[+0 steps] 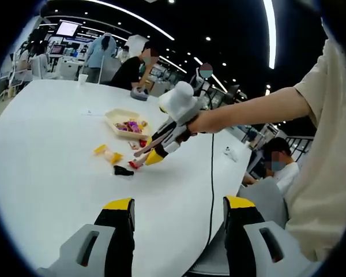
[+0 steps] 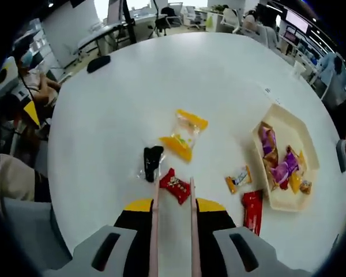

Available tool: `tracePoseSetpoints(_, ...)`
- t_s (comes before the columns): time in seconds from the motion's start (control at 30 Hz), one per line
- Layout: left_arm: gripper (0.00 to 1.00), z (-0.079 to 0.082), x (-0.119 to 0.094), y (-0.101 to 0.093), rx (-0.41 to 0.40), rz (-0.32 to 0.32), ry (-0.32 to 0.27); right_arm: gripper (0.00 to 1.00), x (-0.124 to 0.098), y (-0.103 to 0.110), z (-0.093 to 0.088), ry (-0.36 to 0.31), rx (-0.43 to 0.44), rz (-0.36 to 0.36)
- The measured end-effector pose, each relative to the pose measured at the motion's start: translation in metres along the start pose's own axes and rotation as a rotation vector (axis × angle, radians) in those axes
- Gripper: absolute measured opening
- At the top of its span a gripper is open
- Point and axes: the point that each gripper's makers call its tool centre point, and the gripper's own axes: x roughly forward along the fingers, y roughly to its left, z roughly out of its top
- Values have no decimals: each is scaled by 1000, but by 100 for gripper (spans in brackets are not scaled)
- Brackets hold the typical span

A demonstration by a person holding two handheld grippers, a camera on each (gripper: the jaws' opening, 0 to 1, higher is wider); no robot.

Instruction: Place the target food into the container with the food tongs after gripping and lifting it, then release it inside without dropping or visibly crushing the food.

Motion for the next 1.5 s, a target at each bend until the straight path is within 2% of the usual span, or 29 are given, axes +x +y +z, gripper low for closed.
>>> tracePoseSetpoints(0.93, 61, -7, 2, 1, -25, 6, 7, 26, 10, -5, -5, 2, 20, 15)
tracePoseSetpoints(1.5, 61, -8, 3, 2, -31, 6, 9, 22, 11, 1, -12, 9, 31, 20)
